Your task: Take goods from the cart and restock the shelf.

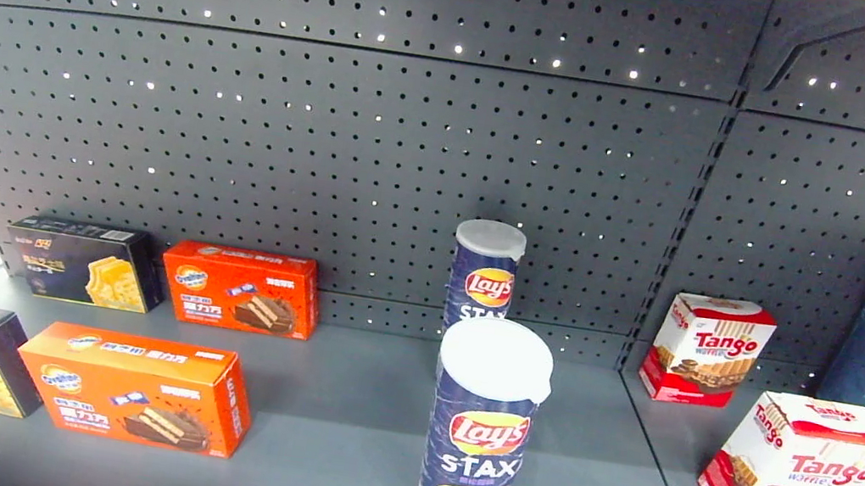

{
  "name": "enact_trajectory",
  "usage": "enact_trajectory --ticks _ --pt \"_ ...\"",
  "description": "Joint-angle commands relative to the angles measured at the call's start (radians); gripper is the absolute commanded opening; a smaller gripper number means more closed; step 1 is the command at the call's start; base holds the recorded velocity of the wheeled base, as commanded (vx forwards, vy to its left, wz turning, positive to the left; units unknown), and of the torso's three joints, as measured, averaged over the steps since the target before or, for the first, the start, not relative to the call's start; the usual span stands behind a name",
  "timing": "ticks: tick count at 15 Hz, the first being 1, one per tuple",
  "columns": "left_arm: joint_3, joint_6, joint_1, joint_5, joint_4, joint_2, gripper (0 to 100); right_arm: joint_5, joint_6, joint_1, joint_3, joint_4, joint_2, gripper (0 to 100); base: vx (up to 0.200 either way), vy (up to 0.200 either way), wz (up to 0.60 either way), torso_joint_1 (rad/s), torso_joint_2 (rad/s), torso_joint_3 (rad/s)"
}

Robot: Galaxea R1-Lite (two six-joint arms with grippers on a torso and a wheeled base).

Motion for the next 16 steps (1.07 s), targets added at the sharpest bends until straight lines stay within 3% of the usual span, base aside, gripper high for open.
enact_trajectory --ticks 1,8,12,16 --pt "0.0 0.001 0.0 -0.004 0.0 0.004 100 0.0 0.001 0.001 0.0 0.001 0.0 100 0.0 0.0 0.0 0.0 0.0 0.0" --pt "0.0 -0.004 0.0 -0.005 0.0 0.004 100 0.0 0.001 0.001 0.0 0.0 0.0 100 0.0 0.0 0.0 0.0 0.0 0.0" --pt "0.0 0.022 0.002 -0.012 0.0 0.004 100 0.0 0.001 0.001 0.0 0.001 0.002 100 0.0 -0.05 0.0 0.001 0.0 0.001" --pt "0.0 0.015 0.0 -0.012 0.0 0.004 100 0.0 0.001 0.001 0.0 0.0 0.002 100 0.0 0.0 0.0 0.0 0.0 0.0"
